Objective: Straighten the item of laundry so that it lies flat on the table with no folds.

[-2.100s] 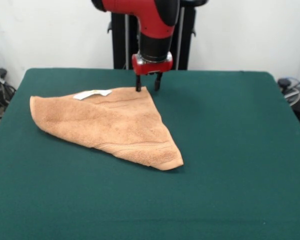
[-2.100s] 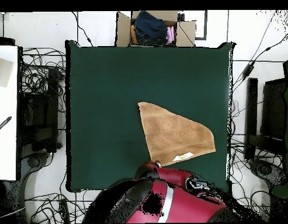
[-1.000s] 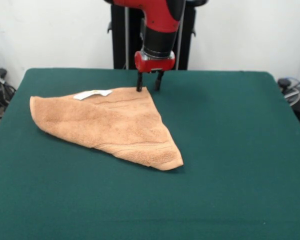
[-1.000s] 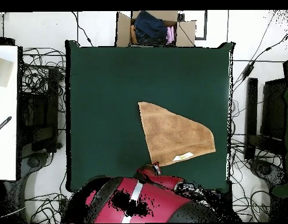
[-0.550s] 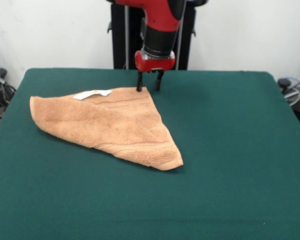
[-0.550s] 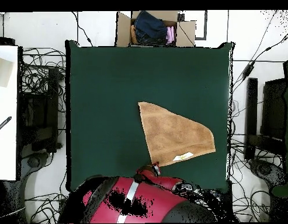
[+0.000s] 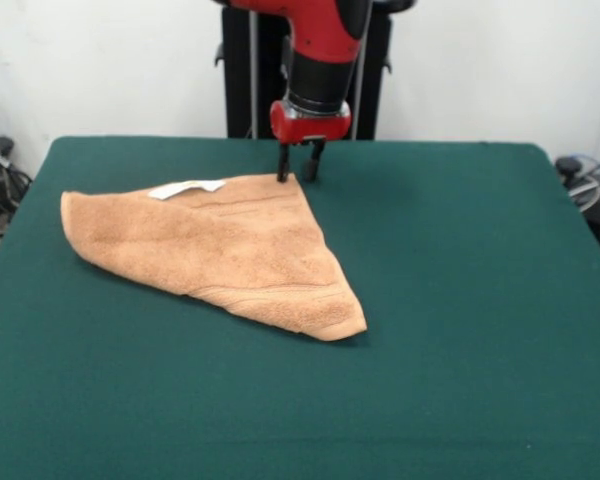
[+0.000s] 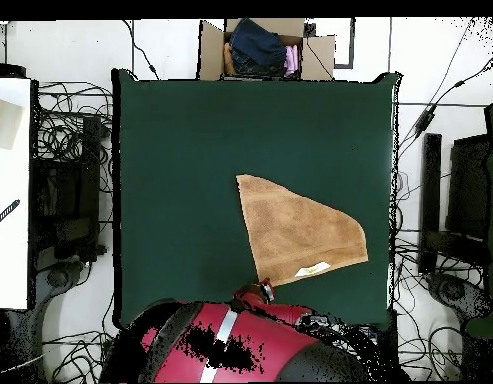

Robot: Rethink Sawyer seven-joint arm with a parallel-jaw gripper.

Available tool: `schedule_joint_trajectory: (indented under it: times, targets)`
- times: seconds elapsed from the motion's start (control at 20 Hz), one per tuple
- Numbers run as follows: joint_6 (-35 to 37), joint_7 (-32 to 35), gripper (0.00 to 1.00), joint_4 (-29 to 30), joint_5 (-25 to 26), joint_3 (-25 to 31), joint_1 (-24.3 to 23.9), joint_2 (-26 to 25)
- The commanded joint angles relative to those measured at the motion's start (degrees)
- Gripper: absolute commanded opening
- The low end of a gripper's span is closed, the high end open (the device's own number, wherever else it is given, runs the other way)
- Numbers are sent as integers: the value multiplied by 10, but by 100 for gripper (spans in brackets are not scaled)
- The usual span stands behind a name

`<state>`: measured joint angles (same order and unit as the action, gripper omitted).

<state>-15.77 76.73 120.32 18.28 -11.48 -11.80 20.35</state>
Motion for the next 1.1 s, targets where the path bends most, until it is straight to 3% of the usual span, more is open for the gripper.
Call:
schedule_joint_trajectory:
  times: [0.05,0.25,0.9,1.1]
  targets:
    - [-46,141,0,-27,-32,17,-1,-60]
    - [-86,157,0,-17,-50,1,17,-66]
    - [-97,144,0,-8,-78,-9,34,-69]
    - [-104,158,0,8,-120,-15,71,-72]
